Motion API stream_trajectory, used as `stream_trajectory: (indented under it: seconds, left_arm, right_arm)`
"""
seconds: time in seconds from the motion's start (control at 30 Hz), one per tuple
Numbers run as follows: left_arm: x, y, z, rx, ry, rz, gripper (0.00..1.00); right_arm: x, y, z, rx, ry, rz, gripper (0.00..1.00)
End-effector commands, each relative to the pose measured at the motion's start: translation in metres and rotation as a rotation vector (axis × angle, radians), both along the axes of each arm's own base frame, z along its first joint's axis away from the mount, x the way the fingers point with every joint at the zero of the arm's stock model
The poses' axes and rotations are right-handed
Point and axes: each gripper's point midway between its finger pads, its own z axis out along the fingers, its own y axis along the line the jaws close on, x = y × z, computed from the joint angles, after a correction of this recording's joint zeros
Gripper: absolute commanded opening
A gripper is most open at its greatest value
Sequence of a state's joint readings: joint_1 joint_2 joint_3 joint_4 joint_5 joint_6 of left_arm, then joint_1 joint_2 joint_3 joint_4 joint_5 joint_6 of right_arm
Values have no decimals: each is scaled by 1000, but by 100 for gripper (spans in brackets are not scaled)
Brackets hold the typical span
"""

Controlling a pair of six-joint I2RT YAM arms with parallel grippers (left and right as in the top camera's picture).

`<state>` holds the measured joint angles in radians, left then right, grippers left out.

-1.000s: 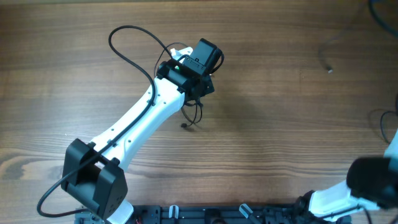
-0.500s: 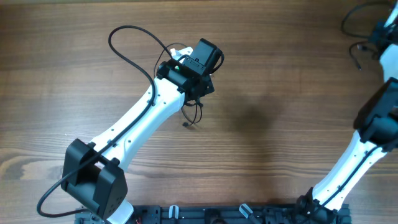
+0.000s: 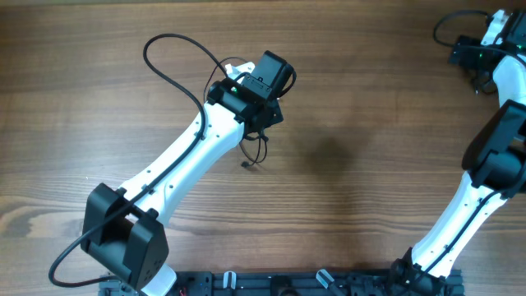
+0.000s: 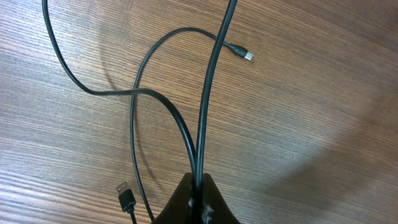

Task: Untangle cables

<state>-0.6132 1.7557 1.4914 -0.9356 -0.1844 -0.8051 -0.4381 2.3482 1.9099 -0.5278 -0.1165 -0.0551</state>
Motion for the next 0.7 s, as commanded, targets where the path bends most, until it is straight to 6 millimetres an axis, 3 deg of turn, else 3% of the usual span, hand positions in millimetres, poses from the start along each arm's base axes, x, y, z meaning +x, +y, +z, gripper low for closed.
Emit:
stream_trajectory:
  seconds: [0.0, 0.17, 0.33, 0.53, 0.6, 0.63, 0.67]
  left_arm:
    - [2, 3, -3, 18, -4, 10, 4]
    - [2, 3, -3, -28, 2, 106, 4]
    - [4, -6, -2, -123, 10, 222, 4]
    - [10, -67, 18, -476, 71, 216, 4]
    - [11, -68, 19, -479, 68, 210, 18]
    - [11, -64, 16, -451, 60, 202, 35]
    - [10, -57, 13, -413, 55, 194, 63]
  right_arm:
    - [7, 54, 65, 269, -108, -53, 100]
    - [-24, 108, 79, 467, 25, -163, 100]
    - [-63, 178, 62, 543, 264, -80, 100]
    - [-102, 265, 47, 571, 457, 173, 100]
    - [-107, 277, 45, 576, 481, 192, 99]
    - [-110, 282, 44, 575, 493, 200, 100]
    - [-111, 285, 43, 574, 499, 207, 100]
